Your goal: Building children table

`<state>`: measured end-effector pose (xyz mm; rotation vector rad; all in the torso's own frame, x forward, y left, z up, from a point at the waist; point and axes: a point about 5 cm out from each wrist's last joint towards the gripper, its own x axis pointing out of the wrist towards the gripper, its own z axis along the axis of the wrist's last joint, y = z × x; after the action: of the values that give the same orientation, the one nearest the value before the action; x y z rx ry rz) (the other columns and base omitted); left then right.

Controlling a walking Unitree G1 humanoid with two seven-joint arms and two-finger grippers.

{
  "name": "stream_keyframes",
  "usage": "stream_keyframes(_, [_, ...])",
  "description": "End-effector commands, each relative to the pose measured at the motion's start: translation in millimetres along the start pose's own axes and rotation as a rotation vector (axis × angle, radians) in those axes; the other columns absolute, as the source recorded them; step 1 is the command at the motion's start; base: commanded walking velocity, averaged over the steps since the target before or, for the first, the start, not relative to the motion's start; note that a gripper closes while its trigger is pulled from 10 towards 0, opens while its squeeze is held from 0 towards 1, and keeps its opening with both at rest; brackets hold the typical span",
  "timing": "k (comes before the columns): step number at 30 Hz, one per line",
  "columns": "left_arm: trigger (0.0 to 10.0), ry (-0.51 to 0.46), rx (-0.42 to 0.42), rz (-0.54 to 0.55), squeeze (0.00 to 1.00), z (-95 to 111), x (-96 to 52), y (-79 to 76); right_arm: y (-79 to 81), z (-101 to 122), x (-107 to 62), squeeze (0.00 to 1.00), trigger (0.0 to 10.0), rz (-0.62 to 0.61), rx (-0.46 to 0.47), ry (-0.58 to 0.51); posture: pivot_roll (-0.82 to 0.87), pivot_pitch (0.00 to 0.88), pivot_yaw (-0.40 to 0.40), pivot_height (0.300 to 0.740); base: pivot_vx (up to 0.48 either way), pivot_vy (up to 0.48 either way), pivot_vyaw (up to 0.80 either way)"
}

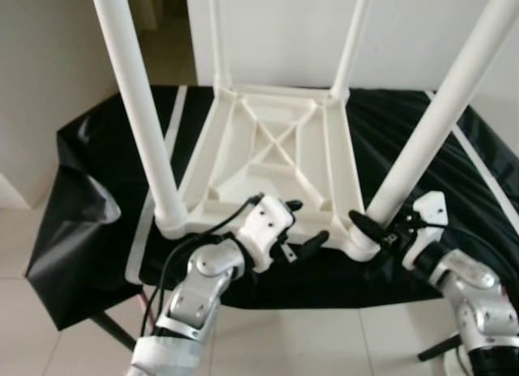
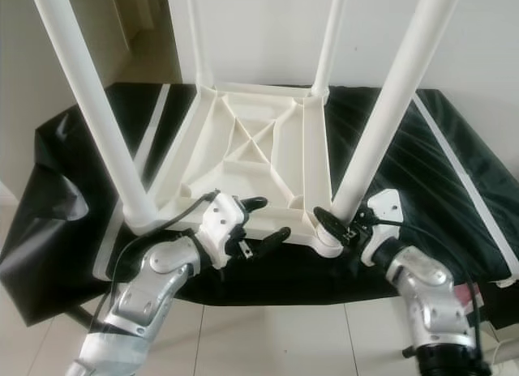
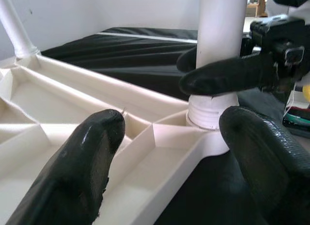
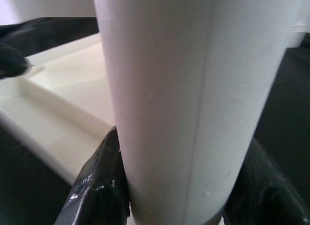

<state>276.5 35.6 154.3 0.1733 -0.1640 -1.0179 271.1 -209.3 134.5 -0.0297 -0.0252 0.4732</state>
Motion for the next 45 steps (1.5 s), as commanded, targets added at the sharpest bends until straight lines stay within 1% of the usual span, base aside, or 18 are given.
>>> stream_keyframes(1, [10.0,0.010,0.002,0.043,0.00,-1,0.6,2.8,10.4,-16,0.1,0.00,10.0,-0.107,0.071,0.068,-0.07,0.044,-0.020,0.740,0.000,0.000,0.00])
stream_keyframes(2, [10.0,0.010,0.002,0.043,0.00,-1,0.6,2.8,10.4,-16,0.1,0.00,10.0,-0.107,0.071,0.068,-0.07,0.044,-0.020,0.740,0.000,0.000,0.00])
stream_keyframes(6, [10.0,0.009,0.004,0.042,0.00,0,1.0,2.6,15.4,-21,1.7,0.00,10.0,-0.214,0.055,0.090,-0.06,0.045,-0.018,0.740,0.000,0.000,0.00])
stream_keyframes(7, [10.0,0.009,0.004,0.040,0.00,0,1.1,2.3,14.8,-24,1.6,0.00,10.0,-0.326,0.087,0.112,-0.07,0.047,-0.017,0.740,0.000,0.000,0.00])
stream_keyframes(8, [10.0,0.009,0.004,0.040,0.00,0,1.1,2.3,14.8,-24,1.6,0.00,10.0,-0.326,0.087,0.112,-0.07,0.047,-0.017,0.740,0.000,0.000,0.00])
stream_keyframes(9, [10.0,0.009,0.005,0.037,0.00,0,1.1,2.1,16.8,-28,0.9,0.00,10.0,-0.470,0.081,0.138,-0.06,0.047,-0.017,0.740,0.000,0.000,0.00])
stream_keyframes(10, [10.0,0.009,0.005,0.037,0.00,0,1.1,2.1,16.8,-28,0.9,0.00,10.0,-0.470,0.081,0.138,-0.06,0.047,-0.017,0.740,0.000,0.000,0.00])
stream_keyframes(11, [10.0,0.009,0.006,0.037,0.00,0,1.4,2.3,21.2,-30,0.1,0.00,10.0,-0.581,0.073,0.143,-0.06,0.044,-0.021,0.740,0.000,0.000,0.00])
stream_keyframes(13, [10.0,0.008,0.006,0.037,0.00,0,1.6,2.4,22.6,-31,-0.5,0.00,10.0,-0.623,0.078,0.148,-0.06,0.044,-0.021,0.740,0.000,0.000,0.00])
stream_keyframes(15, [10.0,0.004,0.009,0.042,0.00,1,2.8,2.8,26.0,-37,-3.5,0.00,10.0,-0.776,0.115,0.170,-0.06,0.042,-0.027,0.740,0.000,0.000,0.00])
stream_keyframes(17, [10.0,0.002,0.008,0.046,0.00,2,3.4,2.9,31.3,-41,-4.0,0.00,10.0,-0.855,0.133,0.189,-0.05,0.038,-0.028,0.740,0.000,0.000,0.00])
stream_keyframes(18, [10.0,0.002,0.008,0.046,0.00,2,3.4,2.9,31.3,-41,-4.0,0.00,10.0,-0.855,0.133,0.189,-0.05,0.038,-0.028,0.740,0.000,0.000,0.00])
stream_keyframes(20, [10.0,-0.001,0.004,0.051,0.00,2,3.8,2.9,43.4,-40,5.8,0.00,10.0,-0.808,0.176,0.183,-0.05,0.032,-0.026,0.740,0.000,0.000,0.00])
stream_keyframes(23, [10.0,-0.008,0.010,0.033,0.00,3,7.9,0.2,51.9,-33,16.1,0.00,10.0,-0.729,0.165,0.153,-0.05,0.020,-0.037,0.740,0.000,0.000,0.00])
stream_keyframes(36, [10.0,-0.013,0.020,0.055,0.00,4,8.0,4.0,59.3,-35,15.5,0.00,10.0,-0.751,0.148,0.180,-0.03,0.000,-0.056,0.740,0.000,0.000,0.00])
stream_keyframes(37, [10.0,-0.011,0.023,0.057,0.00,4,7.9,4.1,59.1,-34,14.9,0.06,10.0,-0.749,0.139,0.177,-0.03,0.000,-0.056,0.740,0.000,0.000,0.00])
stream_keyframes(38, [10.0,-0.011,0.025,0.059,0.00,4,7.9,4.8,59.0,-34,14.0,1.00,10.0,-0.739,0.130,0.171,-0.03,0.000,-0.057,0.740,0.000,0.000,0.00])
stream_keyframes(45, [10.0,-0.008,0.033,0.058,0.00,3,9.2,9.0,56.0,-30,13.5,1.00,10.0,-0.688,0.071,0.144,-0.05,0.000,-0.044,0.740,0.000,0.000,0.00])
